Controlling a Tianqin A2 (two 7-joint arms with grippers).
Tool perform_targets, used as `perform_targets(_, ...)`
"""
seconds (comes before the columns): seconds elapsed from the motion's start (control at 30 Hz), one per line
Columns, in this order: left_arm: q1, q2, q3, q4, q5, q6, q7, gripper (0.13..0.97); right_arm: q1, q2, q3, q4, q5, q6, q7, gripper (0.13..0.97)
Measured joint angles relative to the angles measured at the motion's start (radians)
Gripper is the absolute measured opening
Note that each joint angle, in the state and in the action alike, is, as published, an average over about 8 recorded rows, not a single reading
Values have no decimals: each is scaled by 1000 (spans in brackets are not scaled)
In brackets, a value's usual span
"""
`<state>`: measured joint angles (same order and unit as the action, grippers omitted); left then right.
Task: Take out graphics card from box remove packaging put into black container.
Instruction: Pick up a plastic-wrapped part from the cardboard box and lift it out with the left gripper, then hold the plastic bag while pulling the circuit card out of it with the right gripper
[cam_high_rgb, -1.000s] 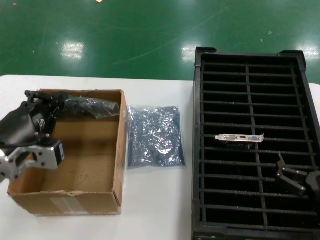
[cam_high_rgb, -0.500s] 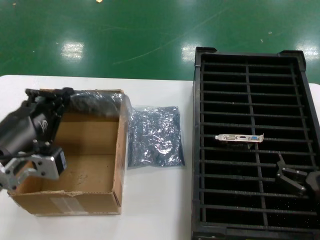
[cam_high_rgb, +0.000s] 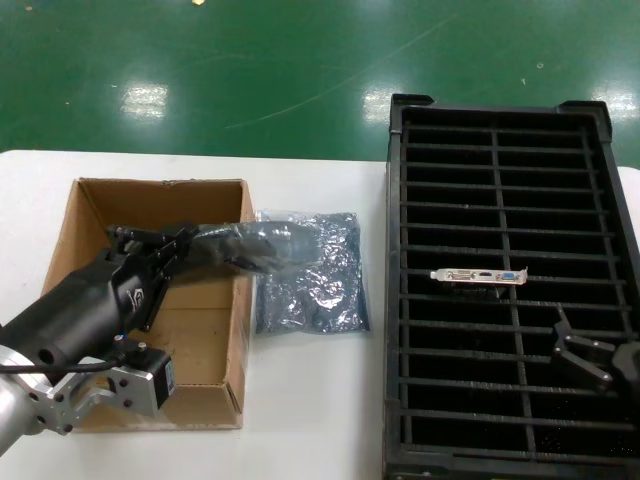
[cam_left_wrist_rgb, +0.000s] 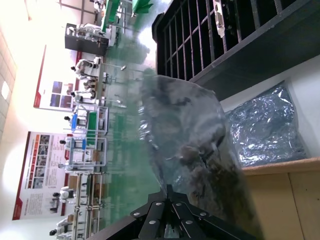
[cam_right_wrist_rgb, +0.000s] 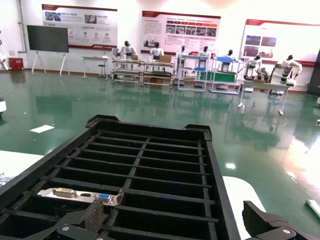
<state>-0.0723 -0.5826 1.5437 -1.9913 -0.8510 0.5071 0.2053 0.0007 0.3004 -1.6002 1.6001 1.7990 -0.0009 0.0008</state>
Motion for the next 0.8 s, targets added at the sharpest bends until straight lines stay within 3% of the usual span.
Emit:
perform_targets(0.3, 1, 1, 1, -1, 0, 0, 1, 140, 13, -9, 38, 0, 8, -38, -17, 966)
perform_targets(0.57, 1, 1, 1, -1, 0, 0, 1, 140, 73, -85, 149, 18, 92, -228, -148, 966)
perform_targets(0.8, 1, 1, 1, -1, 0, 0, 1, 140, 140, -101, 79, 54, 121, -316, -150, 940)
